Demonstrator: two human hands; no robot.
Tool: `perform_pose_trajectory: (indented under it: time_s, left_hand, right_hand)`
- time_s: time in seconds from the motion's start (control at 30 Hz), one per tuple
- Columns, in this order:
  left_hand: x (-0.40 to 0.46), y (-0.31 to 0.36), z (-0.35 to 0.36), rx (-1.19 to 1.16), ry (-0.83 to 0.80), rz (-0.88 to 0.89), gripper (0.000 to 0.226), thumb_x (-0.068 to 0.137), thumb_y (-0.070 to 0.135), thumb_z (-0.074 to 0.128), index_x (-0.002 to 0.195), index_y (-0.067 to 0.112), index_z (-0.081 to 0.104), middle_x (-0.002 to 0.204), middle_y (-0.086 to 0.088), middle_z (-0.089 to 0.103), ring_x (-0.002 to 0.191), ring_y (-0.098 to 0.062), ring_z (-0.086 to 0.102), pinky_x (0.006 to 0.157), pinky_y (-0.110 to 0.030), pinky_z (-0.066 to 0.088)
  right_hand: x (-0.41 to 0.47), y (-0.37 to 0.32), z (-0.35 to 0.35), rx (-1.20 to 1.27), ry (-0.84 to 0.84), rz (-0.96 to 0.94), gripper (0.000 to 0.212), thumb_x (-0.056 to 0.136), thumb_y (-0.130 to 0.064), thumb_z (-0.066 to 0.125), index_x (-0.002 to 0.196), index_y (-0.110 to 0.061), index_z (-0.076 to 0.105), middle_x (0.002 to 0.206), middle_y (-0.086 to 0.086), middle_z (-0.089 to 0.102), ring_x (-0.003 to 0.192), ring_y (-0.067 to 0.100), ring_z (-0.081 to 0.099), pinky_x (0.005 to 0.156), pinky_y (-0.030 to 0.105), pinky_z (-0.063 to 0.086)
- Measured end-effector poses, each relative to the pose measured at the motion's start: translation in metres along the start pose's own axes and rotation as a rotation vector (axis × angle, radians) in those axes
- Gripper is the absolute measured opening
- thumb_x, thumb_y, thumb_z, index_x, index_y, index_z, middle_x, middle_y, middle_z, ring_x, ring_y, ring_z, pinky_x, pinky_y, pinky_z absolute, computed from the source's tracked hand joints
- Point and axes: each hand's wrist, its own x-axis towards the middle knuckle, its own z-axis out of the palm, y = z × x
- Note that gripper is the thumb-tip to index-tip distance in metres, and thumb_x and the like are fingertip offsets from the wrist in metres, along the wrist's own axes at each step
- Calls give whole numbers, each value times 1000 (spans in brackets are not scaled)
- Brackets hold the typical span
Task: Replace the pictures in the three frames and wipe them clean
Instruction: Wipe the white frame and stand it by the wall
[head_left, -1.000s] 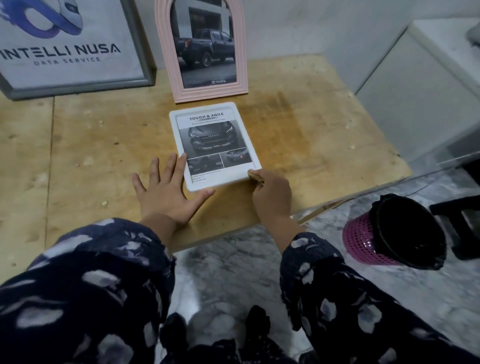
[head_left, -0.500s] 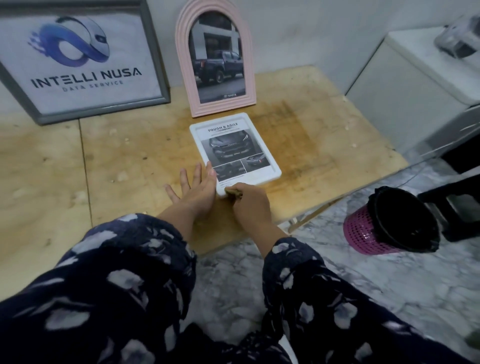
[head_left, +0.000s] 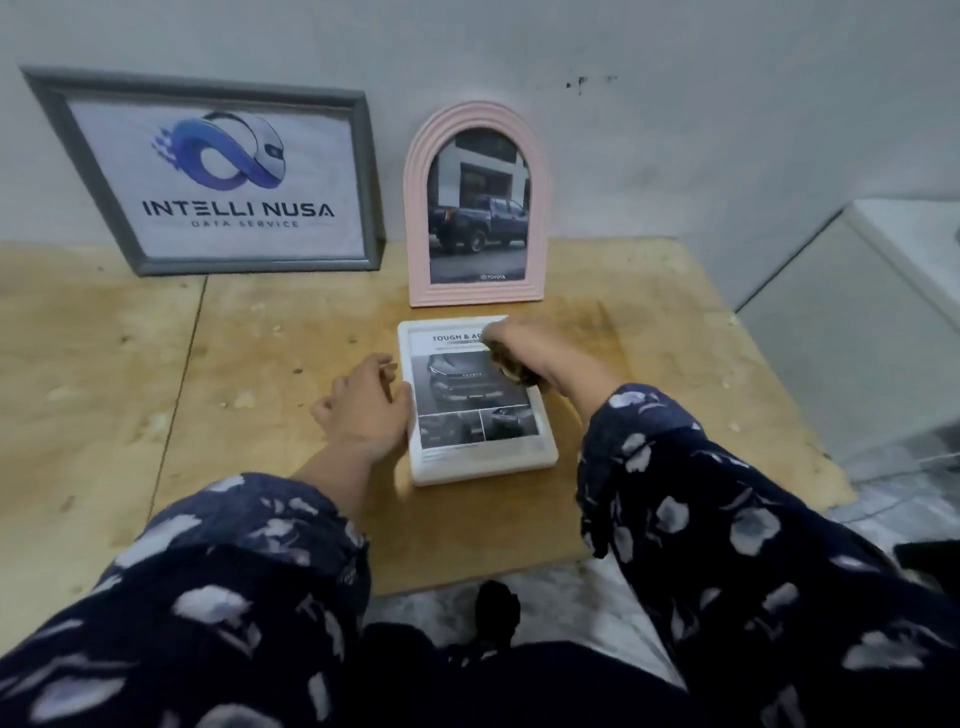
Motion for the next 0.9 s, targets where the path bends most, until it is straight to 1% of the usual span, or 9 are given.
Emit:
perform_pose_trajectory:
  time_s: [0.07, 0.13, 0.2, 0.33, 0.4, 0.47, 0.63, 0.8, 0.9]
  left_hand:
    - [17, 4, -1, -56, -48, -31, 47, 94, 36, 51, 138, 25, 44, 129, 1, 59, 120, -25, 52, 102, -43, 39]
    - [34, 16, 4, -69, -72, -81, 45, 93, 37, 51, 135, 19, 49, 130, -6, 57, 115, -28, 56, 99, -43, 46]
    - [44, 27, 8, -12, -63, -109, 39, 93, 36, 52, 127, 17, 55, 128, -8, 55, 109, -31, 57, 95, -42, 47]
    - [47, 35, 20, 41, 20, -181, 30, 91, 28, 56, 119, 18, 61, 120, -8, 53, 104, -32, 57, 85, -34, 45]
    - [48, 36, 22, 54, 46, -237, 29, 89, 27, 57, 117, 22, 63, 118, -6, 58, 103, -31, 58, 82, -32, 45]
    - [51, 39, 21, 59, 55, -291, 30, 86, 27, 58, 115, 27, 64, 116, -5, 64, 104, -30, 60, 82, -31, 46]
    - [51, 47, 23, 150, 111, -384, 32, 85, 24, 56, 116, 32, 64, 117, -4, 65, 107, -30, 60, 79, -27, 41]
    - [51, 54, 25, 224, 129, -410, 31, 88, 27, 52, 117, 31, 63, 118, -8, 65, 107, -33, 60, 78, -28, 41]
    - [50, 56, 23, 242, 111, -405, 30, 88, 29, 54, 117, 30, 62, 116, -9, 65, 107, -33, 59, 75, -28, 37]
  right_hand:
    - [22, -8, -6, -101, -6, -83, 39, 95, -42, 44, 81, -11, 63, 78, 9, 62, 69, 22, 53, 70, 33, 46]
    - [52, -14, -10, -240, 32, -198, 49, 100, -40, 32, 88, -8, 68, 89, 10, 65, 78, 24, 55, 84, 39, 48]
    - [79, -16, -5, -410, 46, -311, 46, 101, -34, 31, 94, -10, 70, 95, 9, 66, 86, 27, 59, 85, 39, 50]
    - [110, -20, 26, -580, -44, -544, 33, 94, -22, 42, 78, -22, 71, 89, 7, 68, 85, 28, 59, 78, 35, 49]
    - [124, -23, 44, -619, -72, -638, 27, 92, -22, 49, 93, -26, 76, 102, 5, 71, 96, 28, 61, 87, 37, 50]
    - [134, -25, 56, -656, -96, -660, 23, 91, -23, 54, 101, -29, 74, 109, 4, 70, 103, 27, 62, 92, 36, 49]
    - [149, -12, 61, -686, -72, -653, 28, 91, -17, 51, 104, -29, 72, 115, 5, 67, 108, 28, 59, 91, 34, 48]
    - [149, 5, 21, -890, -10, -741, 42, 84, 2, 46, 110, -19, 70, 113, 8, 66, 108, 31, 56, 92, 36, 46]
    - [151, 36, -11, -869, 45, -735, 44, 85, 4, 45, 110, -22, 70, 112, 5, 65, 108, 29, 55, 91, 39, 45]
